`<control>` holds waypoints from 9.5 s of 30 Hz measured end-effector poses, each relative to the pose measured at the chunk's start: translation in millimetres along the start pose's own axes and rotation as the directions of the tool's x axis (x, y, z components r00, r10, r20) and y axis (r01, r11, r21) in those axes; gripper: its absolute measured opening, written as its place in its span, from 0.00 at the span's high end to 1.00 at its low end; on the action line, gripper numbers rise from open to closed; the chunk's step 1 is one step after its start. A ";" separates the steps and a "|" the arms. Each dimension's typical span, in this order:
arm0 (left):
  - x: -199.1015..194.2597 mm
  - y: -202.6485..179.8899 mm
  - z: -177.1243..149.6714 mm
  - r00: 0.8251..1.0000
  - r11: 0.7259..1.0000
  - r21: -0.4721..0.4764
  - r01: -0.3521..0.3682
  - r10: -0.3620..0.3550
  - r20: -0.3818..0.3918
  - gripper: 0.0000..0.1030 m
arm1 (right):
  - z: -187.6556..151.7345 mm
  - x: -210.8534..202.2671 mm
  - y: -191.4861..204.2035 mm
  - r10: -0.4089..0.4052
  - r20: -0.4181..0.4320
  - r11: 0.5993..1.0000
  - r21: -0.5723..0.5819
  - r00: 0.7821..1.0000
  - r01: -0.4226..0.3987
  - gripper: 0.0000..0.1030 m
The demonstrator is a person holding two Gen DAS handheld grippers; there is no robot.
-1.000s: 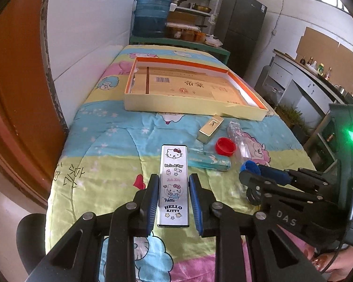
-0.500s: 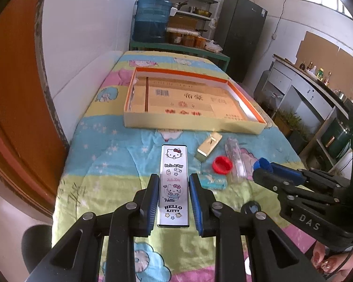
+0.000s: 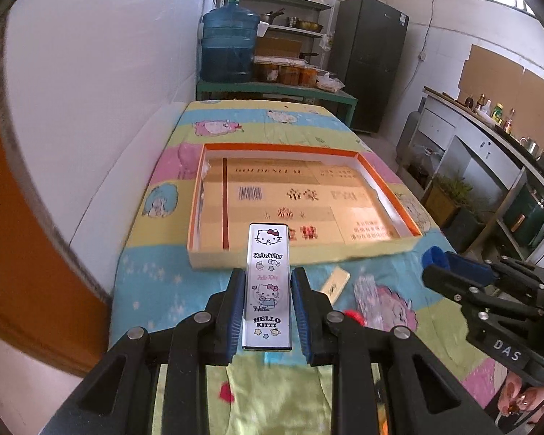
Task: Organize rigid objects
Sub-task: 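Grasp the white Hello Kitty box with the left tool while the right grasps the blue cap, then lower the Hello Kitty box into the tray with the left tool while the right releases the blue cap, then withdraw both open tools from the tray toward the remaining items, then grasp the orange cap with the right tool while the left grasps the clear lid, then carry the orange cap and clear lid over the tray with both tools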
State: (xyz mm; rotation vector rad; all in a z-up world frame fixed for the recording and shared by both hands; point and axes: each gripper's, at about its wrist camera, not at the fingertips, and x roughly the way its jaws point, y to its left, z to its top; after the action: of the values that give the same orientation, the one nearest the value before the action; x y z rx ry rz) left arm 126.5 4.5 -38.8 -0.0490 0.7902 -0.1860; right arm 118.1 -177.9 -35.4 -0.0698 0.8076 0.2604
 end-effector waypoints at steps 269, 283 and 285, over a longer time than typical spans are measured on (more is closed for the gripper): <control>116.9 -34.9 104.7 1.000 1.000 -0.013 0.021 -0.021 0.023 0.70 | 86.4 89.8 -91.9 -0.030 0.076 0.986 0.166 0.997 0.018 0.70; 170.4 -38.8 94.2 0.997 1.000 0.008 0.019 -0.018 -0.075 0.70 | 88.4 146.8 -104.3 -0.002 -0.008 0.988 0.153 1.000 0.003 0.70; 173.9 -38.9 93.6 0.997 1.000 0.008 0.022 -0.021 -0.080 0.70 | 88.9 152.8 -103.7 0.005 -0.019 0.988 0.151 1.000 -0.002 0.70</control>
State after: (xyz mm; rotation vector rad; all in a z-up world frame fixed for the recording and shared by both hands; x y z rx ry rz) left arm 306.9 -68.2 -90.5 -0.0416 0.8692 -0.2128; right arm 308.4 -232.7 -88.2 0.0719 0.8448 0.2010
